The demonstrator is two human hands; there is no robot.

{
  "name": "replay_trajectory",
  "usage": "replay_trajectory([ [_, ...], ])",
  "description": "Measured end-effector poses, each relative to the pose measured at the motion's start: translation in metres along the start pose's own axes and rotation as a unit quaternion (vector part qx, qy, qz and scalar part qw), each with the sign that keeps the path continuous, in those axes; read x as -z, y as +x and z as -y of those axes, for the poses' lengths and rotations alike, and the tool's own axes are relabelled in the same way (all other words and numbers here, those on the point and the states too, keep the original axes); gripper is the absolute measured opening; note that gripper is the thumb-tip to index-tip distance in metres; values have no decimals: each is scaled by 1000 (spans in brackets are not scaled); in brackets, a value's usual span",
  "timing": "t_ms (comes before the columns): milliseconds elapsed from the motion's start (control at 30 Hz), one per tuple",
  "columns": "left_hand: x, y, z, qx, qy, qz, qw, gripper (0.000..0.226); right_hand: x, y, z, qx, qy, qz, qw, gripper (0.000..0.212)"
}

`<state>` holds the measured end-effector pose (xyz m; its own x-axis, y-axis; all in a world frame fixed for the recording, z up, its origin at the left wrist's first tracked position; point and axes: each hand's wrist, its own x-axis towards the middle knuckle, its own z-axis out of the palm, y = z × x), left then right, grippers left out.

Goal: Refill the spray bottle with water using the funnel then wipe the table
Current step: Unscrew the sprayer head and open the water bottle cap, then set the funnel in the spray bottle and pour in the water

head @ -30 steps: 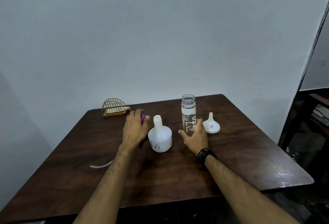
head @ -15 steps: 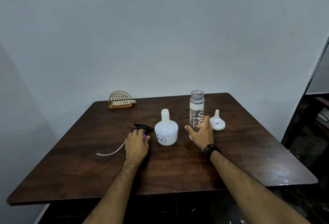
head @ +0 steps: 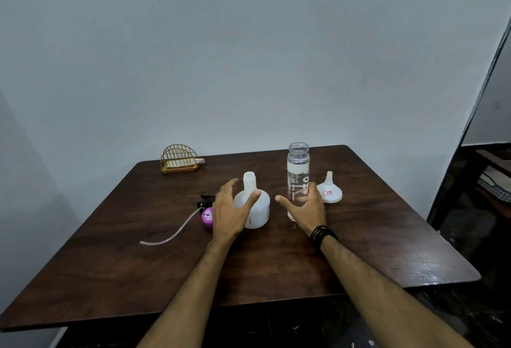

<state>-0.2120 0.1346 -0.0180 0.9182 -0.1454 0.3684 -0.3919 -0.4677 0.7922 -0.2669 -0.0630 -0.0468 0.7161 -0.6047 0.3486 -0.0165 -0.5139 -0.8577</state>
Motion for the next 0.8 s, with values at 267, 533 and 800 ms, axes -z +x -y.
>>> replay_trajectory([
  [267, -34, -2, 5, -2, -32, -14, 999, 42, 11, 6, -6, 38, 64, -186, 980, 47],
  [533, -40, -3, 10, 6, -29, -36, 999, 42, 54, 65, -40, 27, -201, -68, 977, 68],
  [800, -42, -3, 11, -8, -28, -56, 998, 39, 89, 83, -36, 98, -269, 144, 947, 22],
])
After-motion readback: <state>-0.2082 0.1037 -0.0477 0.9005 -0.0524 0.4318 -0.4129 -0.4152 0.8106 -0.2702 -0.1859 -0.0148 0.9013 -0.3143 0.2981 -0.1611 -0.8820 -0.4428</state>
